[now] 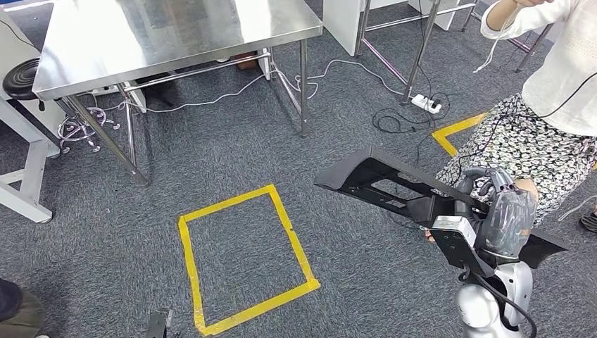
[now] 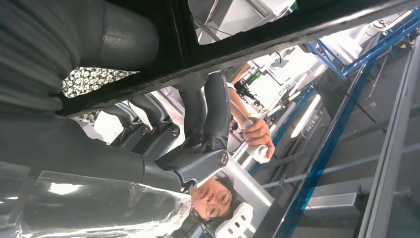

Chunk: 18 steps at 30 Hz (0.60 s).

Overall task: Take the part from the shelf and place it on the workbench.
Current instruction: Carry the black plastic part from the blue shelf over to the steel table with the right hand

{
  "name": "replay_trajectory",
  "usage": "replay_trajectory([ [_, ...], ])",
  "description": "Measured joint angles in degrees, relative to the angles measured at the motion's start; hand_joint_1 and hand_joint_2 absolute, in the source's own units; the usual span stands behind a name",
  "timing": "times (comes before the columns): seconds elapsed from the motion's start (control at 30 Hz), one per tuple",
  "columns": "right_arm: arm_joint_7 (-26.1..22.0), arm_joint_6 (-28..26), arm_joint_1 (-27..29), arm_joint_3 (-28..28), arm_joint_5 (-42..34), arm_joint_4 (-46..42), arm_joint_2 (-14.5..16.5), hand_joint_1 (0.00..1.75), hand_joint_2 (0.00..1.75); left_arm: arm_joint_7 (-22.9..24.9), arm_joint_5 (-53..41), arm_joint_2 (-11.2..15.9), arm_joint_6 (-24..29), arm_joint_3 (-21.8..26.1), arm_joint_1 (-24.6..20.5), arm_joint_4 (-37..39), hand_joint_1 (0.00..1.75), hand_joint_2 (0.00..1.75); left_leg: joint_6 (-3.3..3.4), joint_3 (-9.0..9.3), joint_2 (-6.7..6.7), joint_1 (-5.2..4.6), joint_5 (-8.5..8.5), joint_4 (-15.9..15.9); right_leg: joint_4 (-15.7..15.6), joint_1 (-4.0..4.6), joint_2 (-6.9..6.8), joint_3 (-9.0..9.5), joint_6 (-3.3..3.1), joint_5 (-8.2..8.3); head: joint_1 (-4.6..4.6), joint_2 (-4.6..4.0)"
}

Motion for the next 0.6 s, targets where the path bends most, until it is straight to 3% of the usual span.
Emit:
replay_trajectory([
  [0.03,0.14,-0.01,0.16,0.00,0.18,-0.04,0.02,1.75,1.75,0.03,-0.05,-0.02,0.01,0.00,0.00,0.00,0.00,1.75,0.04,0.05,0.05,0.07,0.99,-0.53,0.00,0.06,-0.01,0.06,-0.03,-0.04,-0.01,0.00],
  [0.07,0.28,-0.01,0.29,0.00,0.36,-0.11,0.05,1.75,1.75,0.04,-0.08,-0.03,0.03,-0.01,-0.03,0.00,0.00,1.75,0.26,1.17,0.10,0.09,2.86,-3.20,-0.01,0.10,-0.02,0.16,-0.01,-0.10,-0.01,0.00],
  [0.1,0.39,-0.01,0.38,0.00,0.51,-0.25,0.08,1.75,1.75,0.04,-0.11,-0.01,0.04,-0.01,-0.08,-0.01,0.00,1.75,0.72,3.08,0.24,0.00,5.08,-7.27,-0.04,0.11,-0.01,0.26,0.02,-0.15,-0.01,0.00],
  [0.17,0.50,0.00,0.44,-0.01,0.73,-0.48,0.17,1.75,1.75,0.04,-0.16,0.13,0.07,-0.02,-0.27,-0.03,0.00,1.75,1.77,6.28,0.78,-0.50,7.61,-13.95,-0.13,0.23,-0.04,0.35,0.24,-0.25,0.03,0.00],
  [0.27,0.57,0.02,0.71,-0.01,0.89,-0.63,0.32,1.75,1.75,0.04,-0.21,0.22,0.07,-0.02,-0.42,-0.03,0.00,1.75,2.74,7.16,0.88,-1.27,7.75,-16.02,-0.53,0.28,-0.29,0.46,1.01,-0.28,-0.09,0.00],
  [0.33,0.60,0.02,0.85,-0.04,0.97,-0.82,0.39,1.75,1.75,0.04,-0.23,0.15,0.07,-0.02,-0.41,-0.04,0.00,1.75,3.29,8.03,0.62,-1.10,8.36,-17.39,0.25,0.51,-0.40,0.07,1.38,-0.84,0.04,0.00],
  [0.37,0.61,0.02,0.83,-0.09,1.00,-0.92,0.35,1.75,1.75,0.03,-0.25,0.09,0.07,-0.02,-0.44,-0.04,0.00,1.75,3.60,8.50,0.48,-0.97,8.75,-18.14,2.07,0.63,-0.32,-0.82,1.28,-1.78,0.13,0.00],
  [0.43,0.62,0.02,0.98,-0.22,1.06,-1.01,0.21,1.75,1.75,0.03,-0.30,-0.02,0.07,-0.01,-0.49,-0.04,0.00,1.75,3.97,8.89,0.16,-0.92,9.13,-18.80,9.34,0.64,-0.08,-4.52,0.75,-4.91,0.31,0.00],
  [0.5,0.64,0.03,1.30,-0.33,1.09,-1.01,0.05,1.75,1.75,0.10,-0.37,-0.07,0.07,-0.01,-0.41,-0.04,0.00,1.75,4.03,8.83,-0.28,-1.01,9.12,-18.77,15.83,0.57,0.01,-8.10,0.91,-6.87,0.36,0.00],
  [0.53,0.67,0.04,1.41,-0.38,1.09,-1.01,-0.02,1.75,1.75,0.13,-0.42,-0.10,0.07,-0.01,-0.35,-0.04,0.00,1.75,3.99,8.80,-0.54,-1.02,9.09,-18.73,16.22,0.54,0.02,-8.52,1.34,-6.58,0.35,0.00],
  [0.57,0.69,0.06,1.45,-0.46,1.09,-1.01,-0.10,1.75,1.75,0.16,-0.48,-0.14,0.05,-0.01,-0.29,-0.03,0.00,1.75,3.89,8.80,-0.82,-1.01,9.03,-18.61,14.20,0.48,0.02,-7.68,1.89,-5.42,0.36,0.00],
  [0.6,0.72,0.07,1.45,-0.56,1.09,-1.01,-0.18,1.75,1.75,0.17,-0.55,-0.19,0.03,-0.02,-0.27,-0.03,0.00,1.75,3.67,8.78,-1.10,-0.99,8.89,-18.36,10.22,0.32,0.08,-5.74,2.45,-3.76,0.37,0.00],
])
